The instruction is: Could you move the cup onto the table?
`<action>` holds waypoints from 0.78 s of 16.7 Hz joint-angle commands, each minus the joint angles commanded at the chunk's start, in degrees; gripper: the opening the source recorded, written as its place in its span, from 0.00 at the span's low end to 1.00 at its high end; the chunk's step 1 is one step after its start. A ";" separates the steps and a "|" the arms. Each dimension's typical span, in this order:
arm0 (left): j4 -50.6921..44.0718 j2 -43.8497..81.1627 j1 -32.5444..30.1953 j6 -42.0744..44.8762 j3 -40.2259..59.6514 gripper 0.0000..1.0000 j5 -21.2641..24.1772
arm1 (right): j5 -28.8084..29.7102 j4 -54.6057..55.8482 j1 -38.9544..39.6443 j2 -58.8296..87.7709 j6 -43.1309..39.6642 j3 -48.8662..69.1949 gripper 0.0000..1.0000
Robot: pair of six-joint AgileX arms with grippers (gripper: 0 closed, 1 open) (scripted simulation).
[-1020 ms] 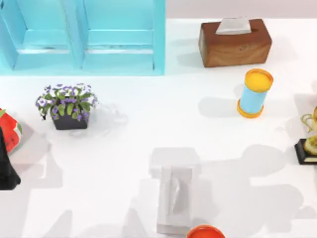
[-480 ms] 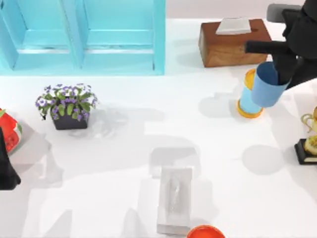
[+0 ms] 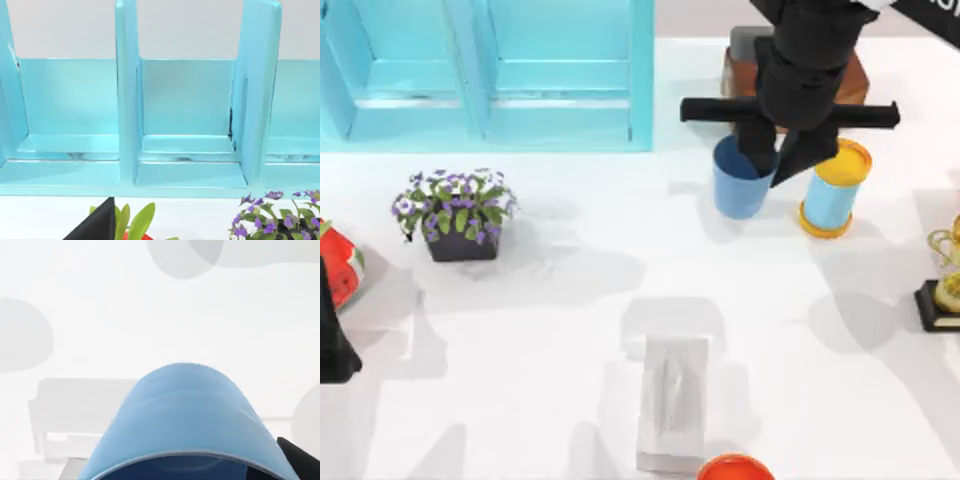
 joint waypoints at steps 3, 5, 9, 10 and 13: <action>0.00 0.00 0.00 0.00 0.00 1.00 0.00 | 0.02 0.01 0.03 0.05 0.03 0.06 0.00; 0.00 0.00 0.00 0.00 0.00 1.00 0.00 | -0.16 0.19 -0.18 -0.03 0.11 -0.34 0.00; 0.00 0.00 0.00 0.00 0.00 1.00 0.00 | -0.02 5.96 0.43 0.64 0.63 -5.42 0.00; 0.00 0.00 0.00 0.00 0.00 1.00 0.00 | 0.01 8.11 0.60 0.85 0.75 -6.99 0.00; 0.00 0.00 0.00 0.00 0.00 1.00 0.00 | 0.11 12.91 1.16 1.59 1.18 -11.05 0.00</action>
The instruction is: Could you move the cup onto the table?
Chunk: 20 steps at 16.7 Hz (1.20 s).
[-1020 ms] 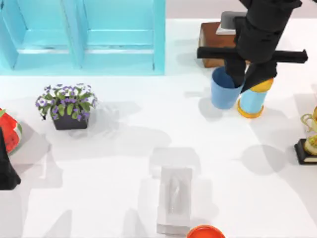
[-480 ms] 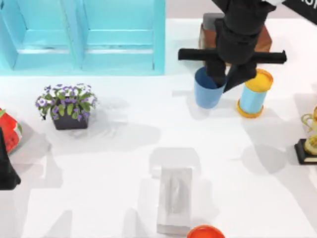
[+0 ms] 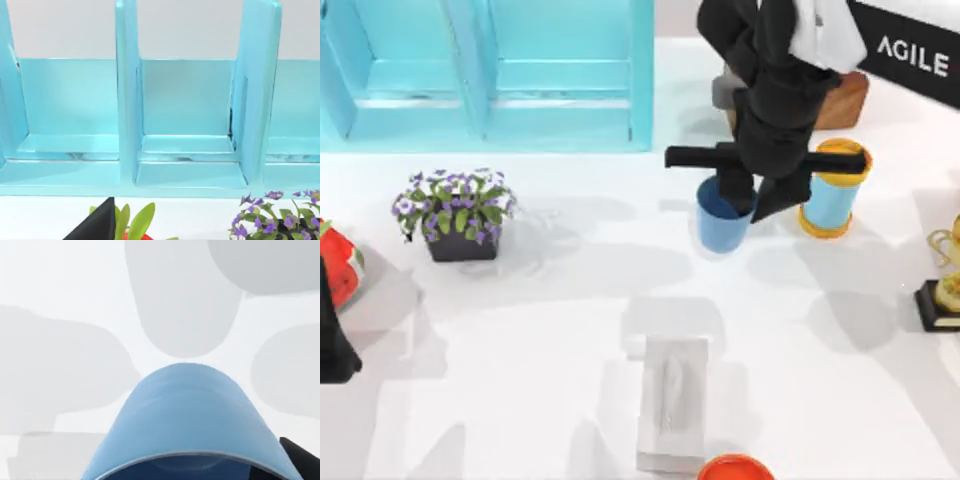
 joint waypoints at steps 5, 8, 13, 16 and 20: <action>0.00 0.00 0.00 0.00 0.00 1.00 0.00 | 0.01 0.51 0.15 0.21 0.16 -0.53 0.08; 0.00 0.00 0.00 0.00 0.00 1.00 0.00 | 0.01 0.51 0.15 0.21 0.16 -0.53 0.30; 0.00 0.00 0.00 0.00 0.00 1.00 0.00 | 0.01 0.51 0.15 0.21 0.16 -0.53 0.68; 0.00 0.00 0.00 0.00 0.00 1.00 0.00 | 0.01 0.51 0.15 0.21 0.16 -0.53 0.90; 0.00 0.00 0.00 0.00 0.00 1.00 0.00 | 0.01 0.51 0.15 0.21 0.16 -0.53 1.00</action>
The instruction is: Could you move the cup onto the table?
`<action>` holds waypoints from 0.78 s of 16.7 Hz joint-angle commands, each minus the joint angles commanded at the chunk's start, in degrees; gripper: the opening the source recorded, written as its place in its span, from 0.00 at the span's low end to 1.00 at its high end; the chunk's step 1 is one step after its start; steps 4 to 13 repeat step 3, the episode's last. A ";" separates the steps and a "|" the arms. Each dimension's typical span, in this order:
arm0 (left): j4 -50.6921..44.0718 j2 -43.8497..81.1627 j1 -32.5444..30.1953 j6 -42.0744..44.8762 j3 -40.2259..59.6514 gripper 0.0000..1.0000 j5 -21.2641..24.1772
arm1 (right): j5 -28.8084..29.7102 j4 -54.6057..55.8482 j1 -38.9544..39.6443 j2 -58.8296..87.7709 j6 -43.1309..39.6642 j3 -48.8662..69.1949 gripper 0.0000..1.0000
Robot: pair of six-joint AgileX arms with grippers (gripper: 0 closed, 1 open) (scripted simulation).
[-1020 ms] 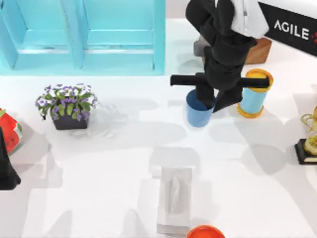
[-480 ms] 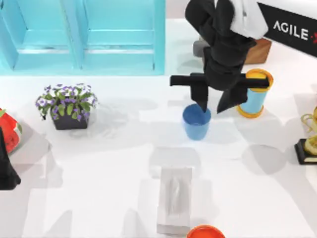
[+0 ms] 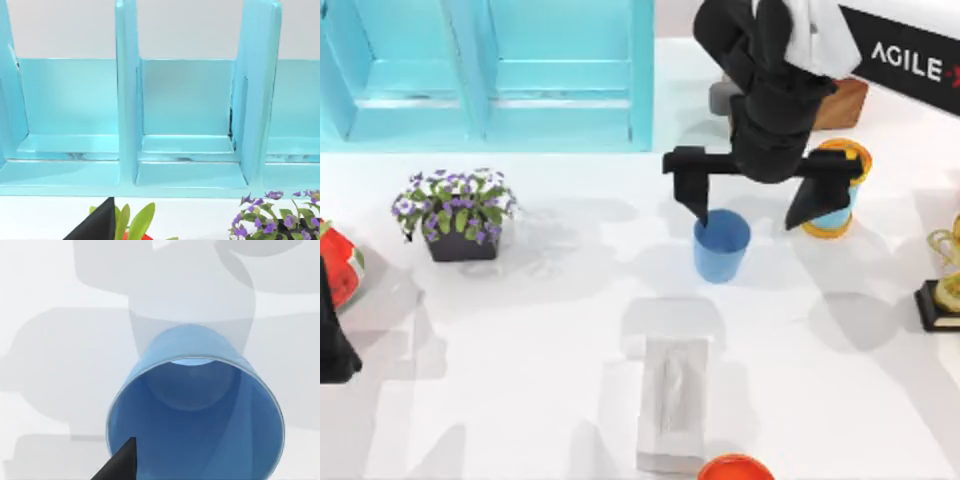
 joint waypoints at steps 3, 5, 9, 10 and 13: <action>0.00 0.00 0.00 0.00 0.00 1.00 0.00 | 0.00 0.00 0.00 0.00 0.00 0.00 1.00; 0.00 0.00 0.00 0.00 0.00 1.00 0.00 | 0.00 0.00 0.00 0.00 0.00 0.00 1.00; 0.00 0.00 0.00 0.00 0.00 1.00 0.00 | 0.00 0.00 0.00 0.00 0.00 0.00 1.00; 0.00 0.00 0.00 0.00 0.00 1.00 0.00 | 0.00 0.00 0.00 0.00 0.00 0.00 1.00; 0.00 0.00 0.00 0.00 0.00 1.00 0.00 | 0.00 0.00 0.00 0.00 0.00 0.00 1.00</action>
